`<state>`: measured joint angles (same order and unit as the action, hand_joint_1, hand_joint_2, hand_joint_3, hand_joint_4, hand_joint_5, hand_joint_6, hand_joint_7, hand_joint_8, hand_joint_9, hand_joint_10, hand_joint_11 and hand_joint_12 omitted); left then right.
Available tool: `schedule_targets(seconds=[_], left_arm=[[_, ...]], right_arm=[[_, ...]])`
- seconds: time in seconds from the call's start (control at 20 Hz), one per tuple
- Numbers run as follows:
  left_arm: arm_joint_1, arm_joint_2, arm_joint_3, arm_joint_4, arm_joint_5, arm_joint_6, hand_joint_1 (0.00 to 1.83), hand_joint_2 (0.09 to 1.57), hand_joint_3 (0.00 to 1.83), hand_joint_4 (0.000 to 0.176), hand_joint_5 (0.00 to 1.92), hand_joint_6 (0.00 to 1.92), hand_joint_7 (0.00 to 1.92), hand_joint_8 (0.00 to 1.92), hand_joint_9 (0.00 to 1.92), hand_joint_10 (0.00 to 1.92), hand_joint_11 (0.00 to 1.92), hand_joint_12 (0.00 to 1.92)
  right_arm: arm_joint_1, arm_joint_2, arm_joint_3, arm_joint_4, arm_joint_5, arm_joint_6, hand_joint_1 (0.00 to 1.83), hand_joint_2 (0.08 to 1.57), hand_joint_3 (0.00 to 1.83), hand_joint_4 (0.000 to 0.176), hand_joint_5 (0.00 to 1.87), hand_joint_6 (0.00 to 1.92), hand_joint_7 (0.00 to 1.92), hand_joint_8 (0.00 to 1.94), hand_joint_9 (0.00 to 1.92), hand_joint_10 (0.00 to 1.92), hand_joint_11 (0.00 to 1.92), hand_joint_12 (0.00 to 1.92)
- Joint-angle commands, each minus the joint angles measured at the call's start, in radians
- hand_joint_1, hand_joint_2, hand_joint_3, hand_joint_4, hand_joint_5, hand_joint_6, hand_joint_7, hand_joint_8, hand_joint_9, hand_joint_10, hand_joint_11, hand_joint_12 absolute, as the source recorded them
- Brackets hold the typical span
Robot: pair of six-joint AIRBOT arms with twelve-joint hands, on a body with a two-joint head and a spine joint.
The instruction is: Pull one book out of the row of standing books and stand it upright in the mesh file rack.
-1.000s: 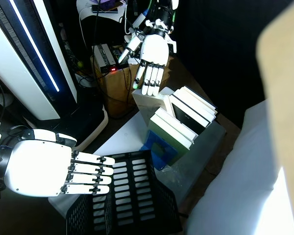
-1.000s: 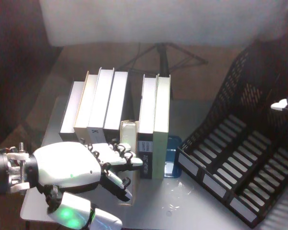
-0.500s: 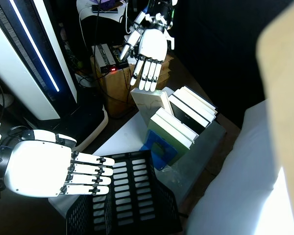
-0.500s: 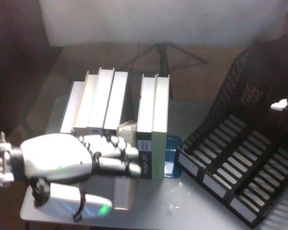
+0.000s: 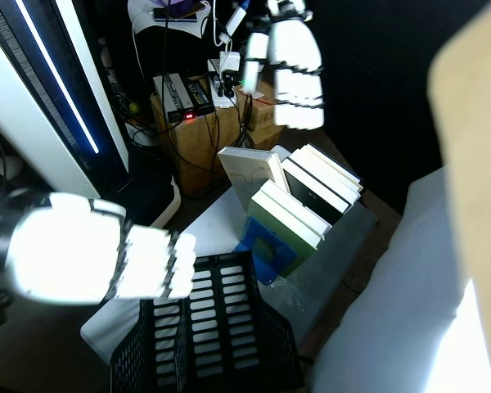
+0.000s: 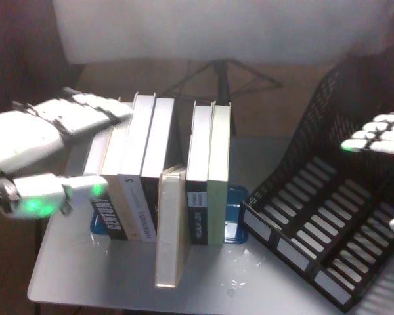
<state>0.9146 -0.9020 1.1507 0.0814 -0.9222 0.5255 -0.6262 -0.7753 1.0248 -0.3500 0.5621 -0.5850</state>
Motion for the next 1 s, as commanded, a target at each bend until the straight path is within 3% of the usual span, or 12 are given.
schedule_targets(seconds=[0.0,0.05,0.2,0.35,0.4,0.45,0.5,0.55,0.65,0.75,0.85,0.95], left_arm=[[0.002,0.004,0.012,-0.064,-0.120,0.013,0.36,1.39,0.00,0.010,0.00,0.00,0.00,0.00,0.00,0.00,0.00,0.00],[0.012,0.001,0.026,-0.102,-0.119,0.020,0.43,1.37,0.00,0.000,0.01,0.00,0.00,0.00,0.00,0.00,0.00,0.00],[0.032,-0.013,0.058,-0.232,-0.075,0.096,0.41,1.37,0.00,0.000,0.00,0.00,0.00,0.00,0.00,0.00,0.00,0.00],[0.072,-0.042,0.105,-0.332,-0.053,0.082,0.51,1.32,0.00,0.000,0.04,0.01,0.02,0.01,0.02,0.01,0.00,0.00],[0.086,-0.047,0.115,-0.365,-0.052,0.082,0.50,1.32,0.00,0.004,0.03,0.01,0.01,0.00,0.00,0.00,0.00,0.00],[0.095,-0.047,0.116,-0.379,-0.056,0.082,0.48,1.33,0.00,0.014,0.01,0.00,0.00,0.00,0.00,0.00,0.00,0.00],[0.112,-0.047,0.118,-0.407,-0.067,0.082,0.52,1.32,0.00,0.008,0.02,0.01,0.00,0.00,0.00,0.00,0.00,0.00],[0.118,-0.048,0.120,-0.419,-0.071,0.082,0.52,1.32,0.00,0.009,0.02,0.00,0.00,0.00,0.00,0.00,0.00,0.00],[0.128,-0.050,0.125,-0.441,-0.072,0.082,0.49,1.32,0.00,0.019,0.00,0.00,0.00,0.00,0.00,0.00,0.00,0.00],[0.144,-0.049,0.125,-0.464,-0.084,0.082,0.50,1.32,0.00,0.016,0.01,0.00,0.00,0.00,0.00,0.00,0.00,0.00],[0.160,-0.045,0.122,-0.476,-0.093,0.082,0.54,1.32,0.00,0.000,0.03,0.01,0.00,0.00,0.00,0.00,0.00,0.00],[0.170,-0.042,0.121,-0.488,-0.098,0.082,0.51,1.33,0.00,0.001,0.02,0.01,0.00,0.00,0.00,0.00,0.00,0.00]], right_arm=[[0.039,0.001,-0.004,-0.022,0.045,-0.001,0.41,1.19,0.00,0.000,0.00,0.00,0.00,0.00,0.00,0.00,0.00,0.00],[0.074,-0.009,-0.005,-0.075,0.010,0.001,0.43,1.18,0.00,0.000,0.00,0.00,0.00,0.00,0.00,0.00,0.00,0.00],[0.177,-0.053,0.011,-0.288,-0.066,0.106,0.48,1.15,0.00,0.000,0.00,0.00,0.00,0.00,0.00,0.00,0.00,0.00],[0.290,-0.124,0.042,-0.575,-0.119,0.303,0.52,1.13,0.00,0.000,0.00,0.00,0.00,0.00,0.00,0.00,0.00,0.00],[0.328,-0.154,0.059,-0.700,-0.129,0.398,0.57,1.12,0.00,0.000,0.00,0.00,0.00,0.00,0.00,0.00,0.00,0.00],[0.341,-0.169,0.066,-0.755,-0.133,0.433,0.58,1.12,0.00,0.000,0.00,0.00,0.00,0.00,0.00,0.00,0.00,0.00],[0.372,-0.206,0.078,-0.885,-0.140,0.525,0.48,1.11,0.00,0.000,0.00,0.00,0.00,0.00,0.00,0.00,0.00,0.00],[0.390,-0.224,0.084,-0.947,-0.142,0.564,0.49,1.10,0.00,0.000,0.00,0.00,0.00,0.00,0.00,0.00,0.00,0.00],[0.405,-0.266,0.093,-1.025,-0.141,0.602,0.51,1.09,0.00,0.000,0.00,0.00,0.00,0.00,0.00,0.00,0.00,0.00],[0.416,-0.302,0.101,-1.055,-0.137,0.602,0.51,1.07,0.00,0.000,0.00,0.00,0.00,0.00,0.00,0.00,0.00,0.00],[0.427,-0.330,0.108,-1.077,-0.133,0.602,0.61,1.02,0.00,0.000,0.00,0.00,0.00,0.00,0.00,0.00,0.00,0.00],[0.437,-0.357,0.116,-1.096,-0.132,0.602,0.65,1.02,0.00,0.000,0.00,0.00,0.00,0.00,0.00,0.00,0.00,0.00]])
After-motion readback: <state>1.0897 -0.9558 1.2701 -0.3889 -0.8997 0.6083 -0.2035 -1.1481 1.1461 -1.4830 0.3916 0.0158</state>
